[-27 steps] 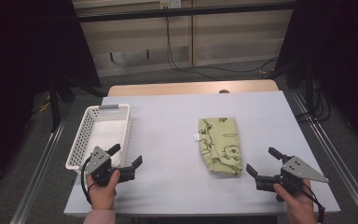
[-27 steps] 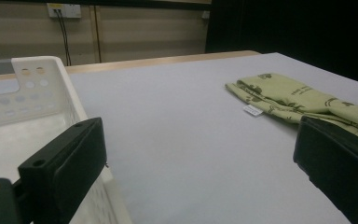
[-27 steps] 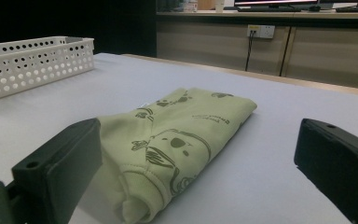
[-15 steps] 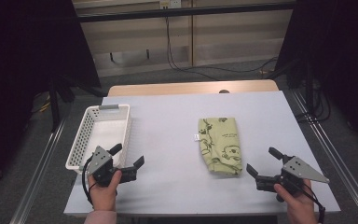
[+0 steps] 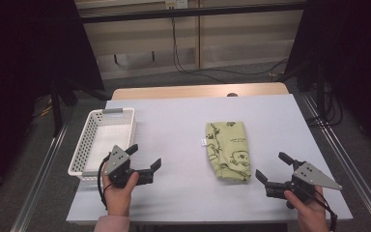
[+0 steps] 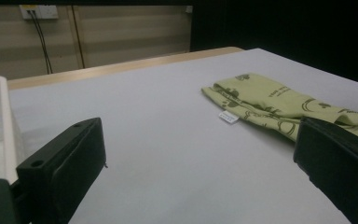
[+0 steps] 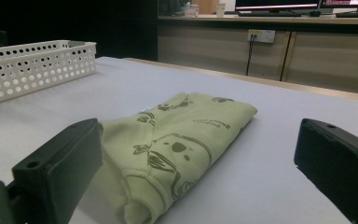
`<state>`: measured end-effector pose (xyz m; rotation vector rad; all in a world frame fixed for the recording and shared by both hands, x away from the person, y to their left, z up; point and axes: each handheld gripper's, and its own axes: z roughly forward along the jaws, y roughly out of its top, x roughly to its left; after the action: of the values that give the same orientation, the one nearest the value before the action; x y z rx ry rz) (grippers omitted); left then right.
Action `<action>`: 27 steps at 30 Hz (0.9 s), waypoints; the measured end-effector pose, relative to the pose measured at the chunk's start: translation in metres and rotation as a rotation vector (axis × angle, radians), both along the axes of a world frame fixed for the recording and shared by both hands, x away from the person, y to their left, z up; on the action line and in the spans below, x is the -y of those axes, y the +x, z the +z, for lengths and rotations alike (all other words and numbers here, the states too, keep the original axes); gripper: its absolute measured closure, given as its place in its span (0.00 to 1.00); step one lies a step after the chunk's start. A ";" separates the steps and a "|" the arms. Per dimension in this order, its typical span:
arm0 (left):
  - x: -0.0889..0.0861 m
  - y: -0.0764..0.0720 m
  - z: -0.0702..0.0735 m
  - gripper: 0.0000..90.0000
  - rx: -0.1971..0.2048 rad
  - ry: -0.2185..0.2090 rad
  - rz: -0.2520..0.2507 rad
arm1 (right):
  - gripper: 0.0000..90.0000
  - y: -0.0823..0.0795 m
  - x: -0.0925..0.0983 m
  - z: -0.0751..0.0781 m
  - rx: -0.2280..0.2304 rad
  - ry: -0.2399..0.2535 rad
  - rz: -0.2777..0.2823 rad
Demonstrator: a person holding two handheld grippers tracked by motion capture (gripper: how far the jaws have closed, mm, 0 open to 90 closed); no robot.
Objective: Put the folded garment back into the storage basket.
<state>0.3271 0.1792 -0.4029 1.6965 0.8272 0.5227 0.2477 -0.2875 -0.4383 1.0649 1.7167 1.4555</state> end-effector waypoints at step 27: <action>0.048 0.030 -0.004 0.03 -0.043 0.042 -0.070 | 0.01 0.000 -0.001 0.002 0.016 -0.008 0.012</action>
<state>0.3568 0.1312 -0.4066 1.7739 0.7897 0.4594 0.2472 -0.2867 -0.4368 1.0374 1.7187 1.4601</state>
